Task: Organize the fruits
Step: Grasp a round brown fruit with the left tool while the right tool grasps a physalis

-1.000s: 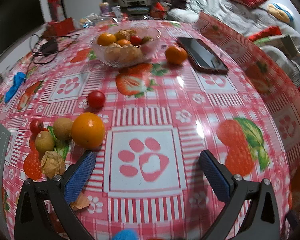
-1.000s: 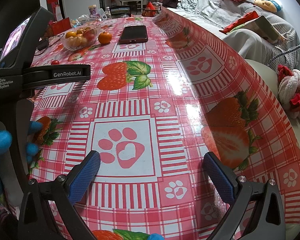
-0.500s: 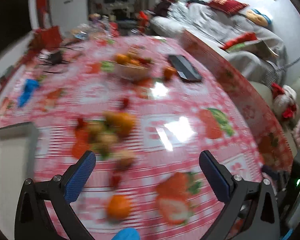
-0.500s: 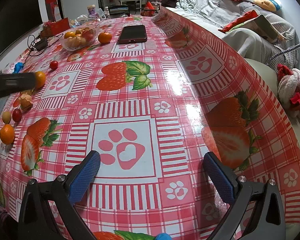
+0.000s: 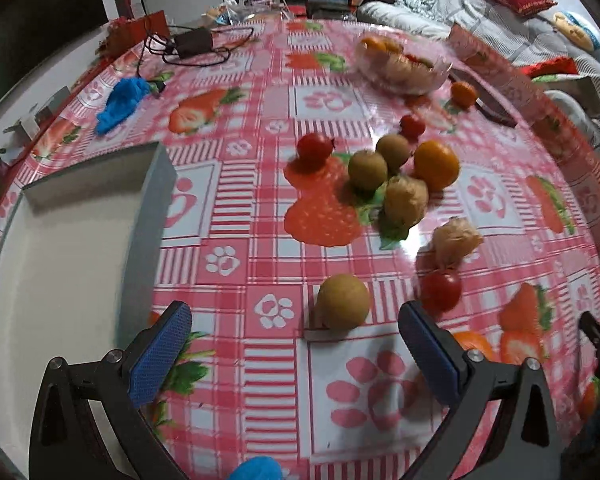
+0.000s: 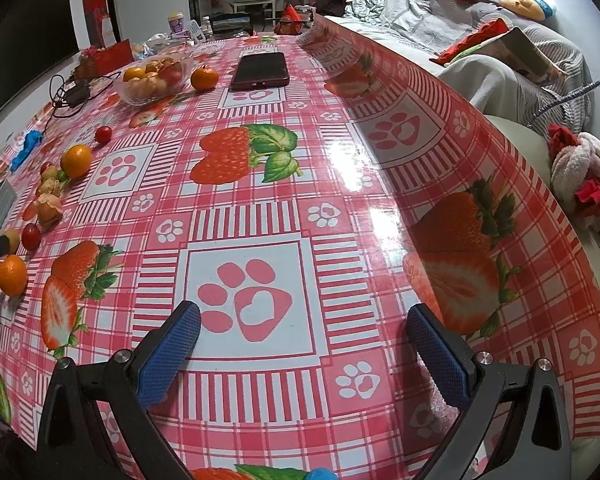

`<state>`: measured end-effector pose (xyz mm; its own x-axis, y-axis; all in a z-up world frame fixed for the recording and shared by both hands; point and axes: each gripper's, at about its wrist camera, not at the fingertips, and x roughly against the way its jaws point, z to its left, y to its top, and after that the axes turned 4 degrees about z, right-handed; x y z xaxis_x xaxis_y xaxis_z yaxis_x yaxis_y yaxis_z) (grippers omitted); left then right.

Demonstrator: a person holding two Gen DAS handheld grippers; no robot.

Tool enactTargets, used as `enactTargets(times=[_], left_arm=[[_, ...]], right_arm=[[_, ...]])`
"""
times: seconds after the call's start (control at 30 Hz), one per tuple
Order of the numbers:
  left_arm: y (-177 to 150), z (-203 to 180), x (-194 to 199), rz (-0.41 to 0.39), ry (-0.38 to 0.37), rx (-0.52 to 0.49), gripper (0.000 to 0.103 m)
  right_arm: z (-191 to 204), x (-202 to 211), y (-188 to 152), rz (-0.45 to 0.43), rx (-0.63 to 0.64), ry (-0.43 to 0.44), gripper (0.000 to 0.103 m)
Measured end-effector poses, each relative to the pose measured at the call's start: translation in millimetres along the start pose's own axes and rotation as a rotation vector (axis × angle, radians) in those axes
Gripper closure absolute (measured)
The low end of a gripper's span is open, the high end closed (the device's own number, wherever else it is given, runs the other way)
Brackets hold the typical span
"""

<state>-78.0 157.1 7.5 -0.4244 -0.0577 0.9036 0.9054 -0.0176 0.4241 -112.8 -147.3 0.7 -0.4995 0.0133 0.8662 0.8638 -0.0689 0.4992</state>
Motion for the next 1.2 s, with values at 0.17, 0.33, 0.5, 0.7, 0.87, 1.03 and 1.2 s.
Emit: enactTargets(times=[0.17,0.33,0.5,0.7,0.87,1.03,1.2], left_arm=[[5.2,0.3,-7.0,-0.001,-0.010,0.021,0.000],[4.2,-1.2,-7.9,-0.039,-0.008,0.015,0.000],[7.8,-0.2,-10.3,-0.013,-0.010,0.018,0.000],[4.1,-3.1,-4.4,-0.025,-0.020,-0.004,0.011],[2.0,-0.1,1.0,-0.045,-0.029,-0.008,0.029],[2.9,2.7,2.6,-0.056,-0.040,-0.011,0.047],[1.3,0.9,6.1,-0.057,-0.089,-0.021,0.076]], right_arm=[[0.5,-1.0,1.5,0.023,0.005,-0.012,0.000],[13.9,-4.9,17.9,0.109,-0.010,0.013,0.000],[58.7,1.1,38.3,0.088,0.060,0.150,0.000],[119.9,-1.7,69.2,0.077,0.139,0.239,0.000],[160.4,-26.1,83.9,0.135,0.185,0.274,0.000],[194.2,-40.1,79.3,0.180,0.259,0.256,0.025],[201.3,-35.3,72.8,0.172,0.305,0.236,0.072]])
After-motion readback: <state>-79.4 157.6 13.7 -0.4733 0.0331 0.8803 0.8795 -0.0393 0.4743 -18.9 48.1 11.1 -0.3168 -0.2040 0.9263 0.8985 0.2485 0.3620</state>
